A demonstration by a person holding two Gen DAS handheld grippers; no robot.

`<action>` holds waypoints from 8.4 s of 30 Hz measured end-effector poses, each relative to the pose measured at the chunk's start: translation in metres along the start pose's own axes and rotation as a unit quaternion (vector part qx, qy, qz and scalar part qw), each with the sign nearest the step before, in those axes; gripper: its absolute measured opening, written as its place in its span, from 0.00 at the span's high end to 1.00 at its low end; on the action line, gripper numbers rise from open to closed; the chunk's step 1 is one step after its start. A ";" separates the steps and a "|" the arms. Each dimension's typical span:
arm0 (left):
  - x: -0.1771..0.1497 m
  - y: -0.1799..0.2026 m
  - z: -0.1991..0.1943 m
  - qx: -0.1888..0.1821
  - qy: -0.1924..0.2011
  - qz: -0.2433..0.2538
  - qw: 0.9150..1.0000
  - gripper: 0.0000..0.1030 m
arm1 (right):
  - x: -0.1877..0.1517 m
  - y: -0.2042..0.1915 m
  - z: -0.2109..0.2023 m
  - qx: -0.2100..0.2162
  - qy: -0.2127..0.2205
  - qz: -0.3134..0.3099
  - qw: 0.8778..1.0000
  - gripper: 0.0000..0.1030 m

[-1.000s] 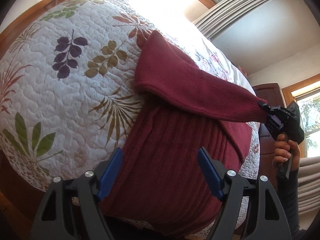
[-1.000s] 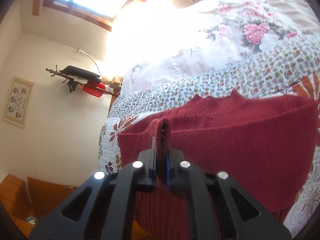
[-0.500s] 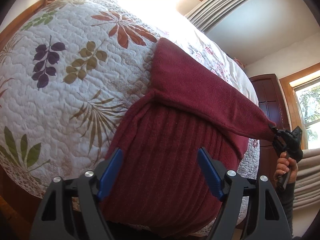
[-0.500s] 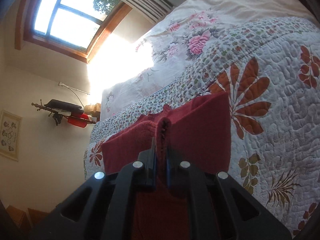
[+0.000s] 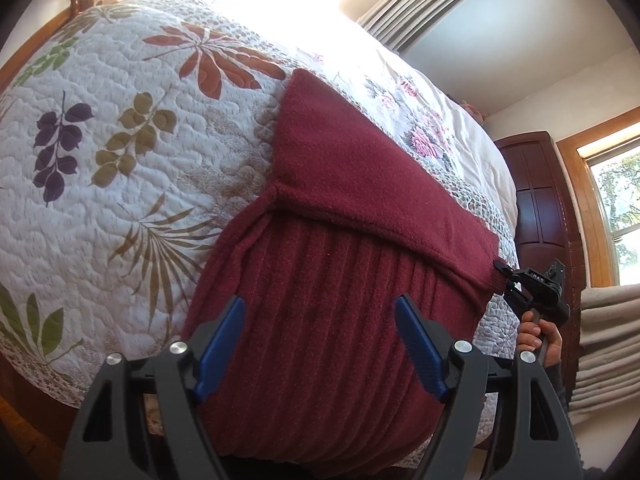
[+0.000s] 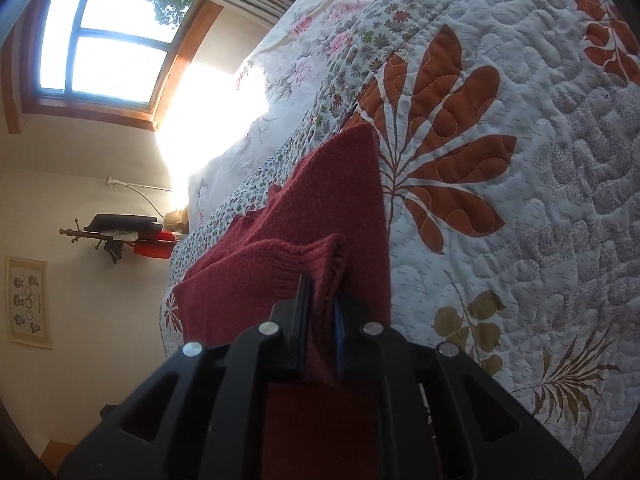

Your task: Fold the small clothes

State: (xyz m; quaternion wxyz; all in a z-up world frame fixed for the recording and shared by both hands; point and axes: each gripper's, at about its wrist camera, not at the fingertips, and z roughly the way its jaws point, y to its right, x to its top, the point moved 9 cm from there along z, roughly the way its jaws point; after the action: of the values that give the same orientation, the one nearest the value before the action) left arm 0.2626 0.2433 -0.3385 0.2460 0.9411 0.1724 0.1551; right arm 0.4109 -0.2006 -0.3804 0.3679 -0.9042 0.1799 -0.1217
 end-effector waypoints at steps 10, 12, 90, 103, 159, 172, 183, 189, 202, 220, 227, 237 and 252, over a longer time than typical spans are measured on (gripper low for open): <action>-0.004 0.016 0.011 -0.005 -0.007 0.009 1.000 0.25 | -0.030 -0.001 -0.017 0.019 -0.013 -0.002 1.000 0.94; -0.006 0.017 0.011 -0.007 -0.008 0.004 1.000 0.25 | -0.032 0.002 -0.017 0.012 -0.015 -0.005 1.000 0.93; -0.176 -0.050 -0.086 -0.312 -0.162 -0.116 0.929 0.95 | -0.451 0.140 -0.023 0.180 0.046 0.301 0.935 0.32; -0.164 -0.001 -0.115 -0.347 -0.174 -0.088 0.917 0.95 | -0.437 0.137 -0.010 0.274 0.104 0.343 0.893 0.28; -0.019 -0.037 -0.050 -0.466 -0.040 -0.265 0.843 0.95 | -0.187 -0.048 -0.145 0.101 0.108 0.075 0.986 0.95; 0.041 -0.052 0.041 -0.378 -0.030 -0.320 0.868 0.95 | -0.103 -0.017 -0.044 0.020 0.008 0.073 0.997 0.95; 0.062 -0.042 0.017 -0.316 0.027 -0.277 0.907 0.44 | -0.060 -0.033 -0.071 0.076 -0.020 0.027 0.997 0.75; 0.064 -0.019 -0.010 -0.166 0.030 -0.112 0.979 0.24 | -0.050 -0.023 -0.099 0.018 -0.019 -0.089 0.996 0.55; 0.058 -0.033 0.075 -0.039 -0.109 0.073 0.991 0.20 | -0.098 0.026 -0.064 -0.066 -0.035 -0.085 0.994 0.44; 0.052 -0.029 0.063 -0.046 -0.107 0.105 0.988 0.87 | -0.092 0.016 -0.047 -0.097 -0.042 -0.137 0.985 0.39; 0.050 -0.027 0.058 -0.028 -0.090 0.106 0.990 0.91 | -0.091 0.006 -0.027 -0.094 -0.061 -0.168 0.979 0.42; 0.038 -0.003 0.011 -0.024 -0.007 0.136 0.990 0.93 | -0.102 -0.033 -0.042 -0.084 -0.015 -0.183 0.979 0.94; 0.082 0.085 -0.142 -0.083 0.170 0.195 0.962 0.93 | -0.064 -0.134 -0.166 -0.031 0.128 -0.242 0.961 0.94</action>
State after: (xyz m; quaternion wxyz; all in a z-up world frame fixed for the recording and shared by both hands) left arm 0.3029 0.2647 -0.1600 0.2551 0.8927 0.0117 0.3713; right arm 0.3262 -0.1881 -0.1752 0.2726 -0.9086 0.0047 -0.3164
